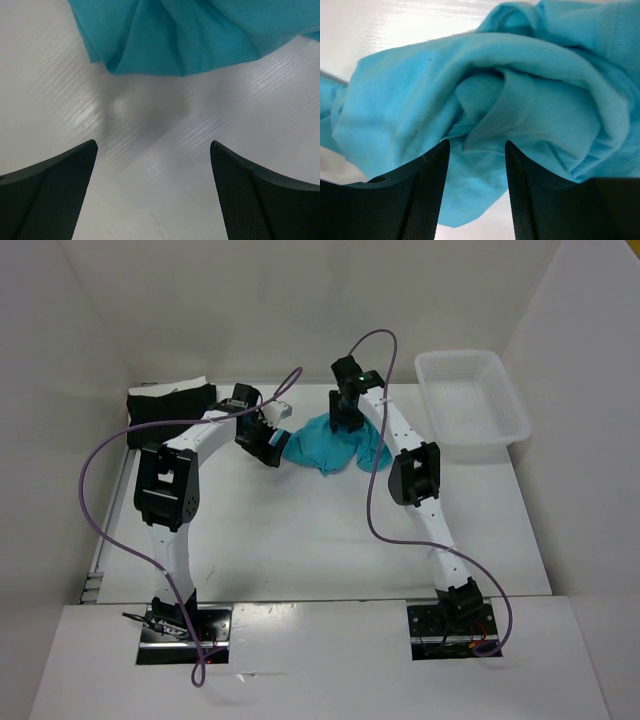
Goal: Fold and stack the t-shirts
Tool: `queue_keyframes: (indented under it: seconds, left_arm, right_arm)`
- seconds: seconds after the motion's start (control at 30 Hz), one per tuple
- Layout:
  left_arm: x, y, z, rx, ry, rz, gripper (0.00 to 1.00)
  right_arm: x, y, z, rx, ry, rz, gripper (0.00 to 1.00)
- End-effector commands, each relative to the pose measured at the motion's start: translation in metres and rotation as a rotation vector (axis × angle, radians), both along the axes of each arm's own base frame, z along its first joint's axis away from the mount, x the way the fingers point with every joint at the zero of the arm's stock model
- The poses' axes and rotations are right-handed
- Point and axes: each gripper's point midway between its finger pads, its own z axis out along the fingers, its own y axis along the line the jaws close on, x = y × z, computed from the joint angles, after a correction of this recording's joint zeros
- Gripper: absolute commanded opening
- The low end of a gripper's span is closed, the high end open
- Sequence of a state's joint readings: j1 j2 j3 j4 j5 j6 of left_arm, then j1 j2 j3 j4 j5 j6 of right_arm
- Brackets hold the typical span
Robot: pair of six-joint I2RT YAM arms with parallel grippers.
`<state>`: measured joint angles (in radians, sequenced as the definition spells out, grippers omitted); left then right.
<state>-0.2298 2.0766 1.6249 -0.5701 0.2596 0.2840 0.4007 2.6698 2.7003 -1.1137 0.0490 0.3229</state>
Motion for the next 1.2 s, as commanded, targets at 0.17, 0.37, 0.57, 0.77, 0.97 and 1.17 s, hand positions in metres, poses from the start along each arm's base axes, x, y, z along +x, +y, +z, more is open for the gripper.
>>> queue_keyframes:
  seconds: [0.17, 0.37, 0.57, 0.77, 0.97, 1.17]
  left_arm:
    - [-0.005, -0.003, 0.002, -0.027, 0.014, 0.008, 1.00]
    - [-0.008, -0.005, 0.003, -0.039, 0.021, 0.010, 1.00]
    - [-0.014, -0.008, 0.002, -0.034, 0.041, 0.000, 1.00]
    - [-0.025, -0.048, 0.026, -0.082, 0.009, -0.165, 1.00]
    - [-0.044, -0.108, 0.046, -0.153, -0.030, -0.349, 1.00]
    - [-0.030, -0.141, 0.045, -0.135, -0.145, -0.376, 1.00]
  right_arm:
    - [0.011, 0.014, 0.042, 0.034, -0.116, 0.005, 0.54]
    - [0.020, -0.009, 0.023, -0.016, -0.097, -0.055, 0.34]
    - [0.021, -0.017, 0.046, -0.011, -0.130, -0.070, 0.00]
    - [0.014, -0.025, 0.102, -0.004, -0.210, -0.079, 0.00]
    - [-0.007, -0.057, 0.204, -0.016, -0.381, -0.146, 0.00]
    - [-0.043, -0.088, 0.252, -0.050, -0.432, -0.189, 0.00]
